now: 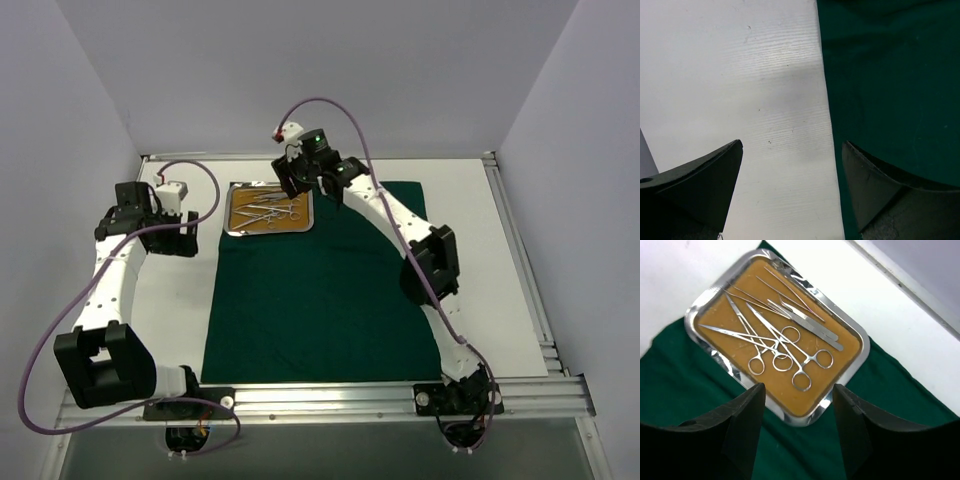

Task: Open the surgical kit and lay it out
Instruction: Pick up the medical item from the container.

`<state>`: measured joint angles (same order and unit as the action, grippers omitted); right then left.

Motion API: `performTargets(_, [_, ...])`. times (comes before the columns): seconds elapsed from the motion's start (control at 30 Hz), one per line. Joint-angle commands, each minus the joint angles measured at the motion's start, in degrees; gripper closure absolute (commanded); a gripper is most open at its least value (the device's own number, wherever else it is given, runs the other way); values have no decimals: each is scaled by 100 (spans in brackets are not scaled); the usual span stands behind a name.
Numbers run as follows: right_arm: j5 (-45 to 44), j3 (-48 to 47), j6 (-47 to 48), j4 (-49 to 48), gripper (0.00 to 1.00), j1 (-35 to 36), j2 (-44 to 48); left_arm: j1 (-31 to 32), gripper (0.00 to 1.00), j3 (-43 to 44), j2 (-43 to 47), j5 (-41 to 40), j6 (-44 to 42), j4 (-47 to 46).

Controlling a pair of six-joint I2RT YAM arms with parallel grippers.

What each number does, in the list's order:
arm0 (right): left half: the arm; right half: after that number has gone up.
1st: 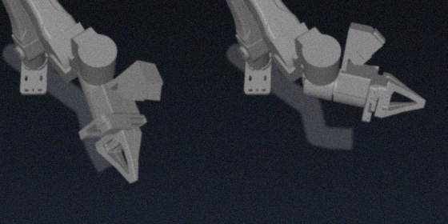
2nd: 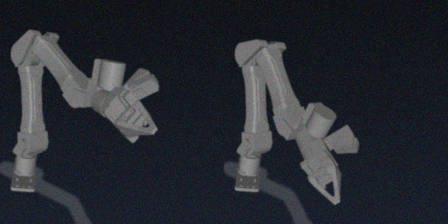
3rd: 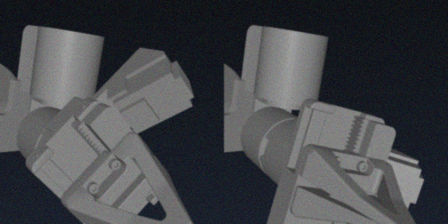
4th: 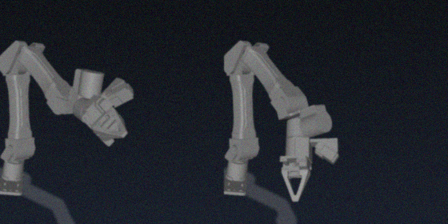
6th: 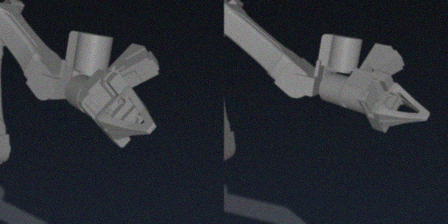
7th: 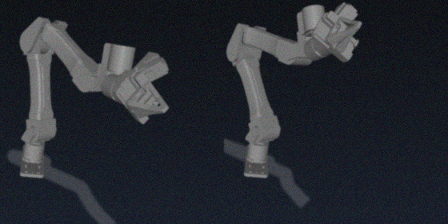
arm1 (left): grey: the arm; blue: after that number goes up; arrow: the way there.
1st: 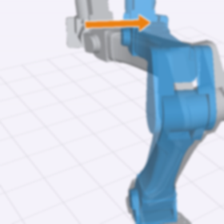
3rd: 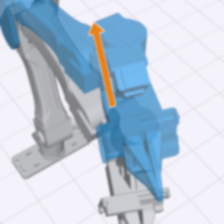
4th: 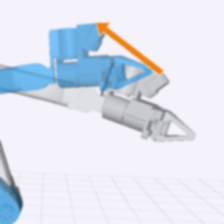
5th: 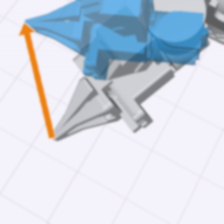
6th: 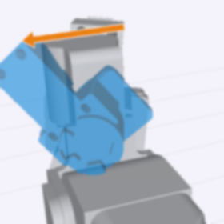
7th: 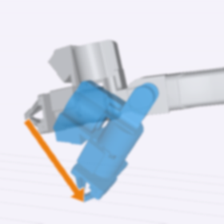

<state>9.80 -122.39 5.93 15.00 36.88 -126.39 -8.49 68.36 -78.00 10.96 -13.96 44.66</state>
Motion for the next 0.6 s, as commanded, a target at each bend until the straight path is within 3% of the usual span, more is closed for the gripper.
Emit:
performTargets(0.0, [-268,-829,530,275,49,222,-728,-56,10,-95,-13,161,-151,-195])
performTargets(0.17, [-251,-1261,1129,-269,63,276,-1344,-56,10,72,-137,169,-309,-309])
performTargets(0.27, [-233,-1200,1322,-656,64,267,-1484,-56,10,309,-346,423,-424,-152])
performTargets(0.4, [21,-1401,1270,-815,65,232,-1757,-47,10,1274,-1058,547,-336,560])
performTargets(0.57, [654,-1586,910,-771,65,100,-2153,-56,11,1575,-1490,398,-371,1035])
